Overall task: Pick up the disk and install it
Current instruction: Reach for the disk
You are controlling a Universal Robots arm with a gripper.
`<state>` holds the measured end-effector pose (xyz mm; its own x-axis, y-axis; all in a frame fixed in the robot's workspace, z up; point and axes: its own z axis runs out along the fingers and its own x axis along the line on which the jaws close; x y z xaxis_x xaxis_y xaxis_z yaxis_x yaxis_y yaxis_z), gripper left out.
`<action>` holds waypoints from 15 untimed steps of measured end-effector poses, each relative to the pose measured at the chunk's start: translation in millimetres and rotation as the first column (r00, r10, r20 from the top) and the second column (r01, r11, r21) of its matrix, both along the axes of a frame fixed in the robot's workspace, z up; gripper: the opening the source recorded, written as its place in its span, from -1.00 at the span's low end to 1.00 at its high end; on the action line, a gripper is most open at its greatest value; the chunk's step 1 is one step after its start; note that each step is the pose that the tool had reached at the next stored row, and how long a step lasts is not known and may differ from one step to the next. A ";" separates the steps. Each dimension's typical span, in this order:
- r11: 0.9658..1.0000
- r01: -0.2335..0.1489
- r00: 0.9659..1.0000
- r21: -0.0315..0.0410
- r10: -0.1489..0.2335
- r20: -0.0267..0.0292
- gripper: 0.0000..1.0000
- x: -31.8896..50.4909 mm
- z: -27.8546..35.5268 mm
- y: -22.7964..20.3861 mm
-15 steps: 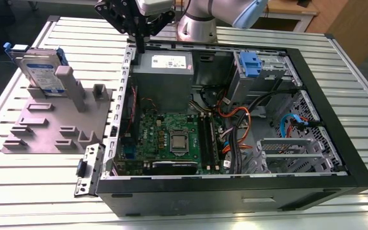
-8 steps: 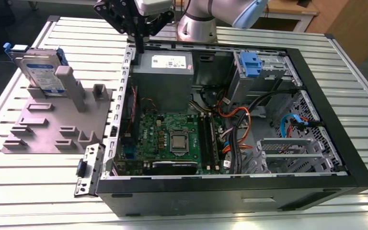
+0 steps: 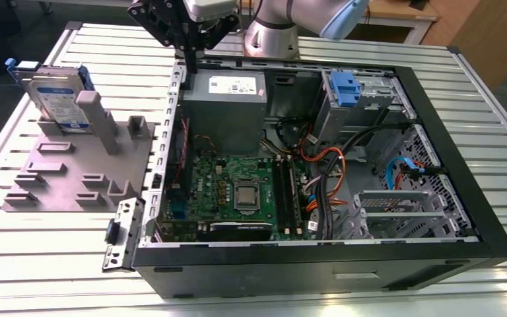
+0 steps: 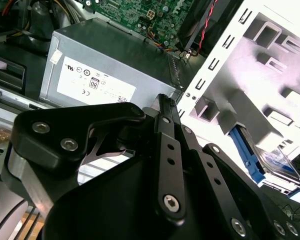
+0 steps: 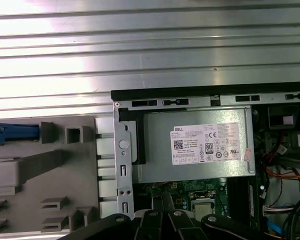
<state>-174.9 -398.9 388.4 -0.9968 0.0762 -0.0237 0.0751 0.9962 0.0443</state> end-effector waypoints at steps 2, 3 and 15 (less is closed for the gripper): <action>1.000 0.000 1.000 0.000 0.000 0.000 -0.79 -0.5 -0.1 0.0; 1.000 0.000 1.000 0.000 0.000 0.000 -0.79 -1.0 -0.1 0.0; 1.000 0.000 1.000 0.000 0.000 0.000 -0.79 -9.5 -0.6 0.1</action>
<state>-184.4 -398.8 387.8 -0.9968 0.0762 -0.0237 0.0751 0.9962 0.0444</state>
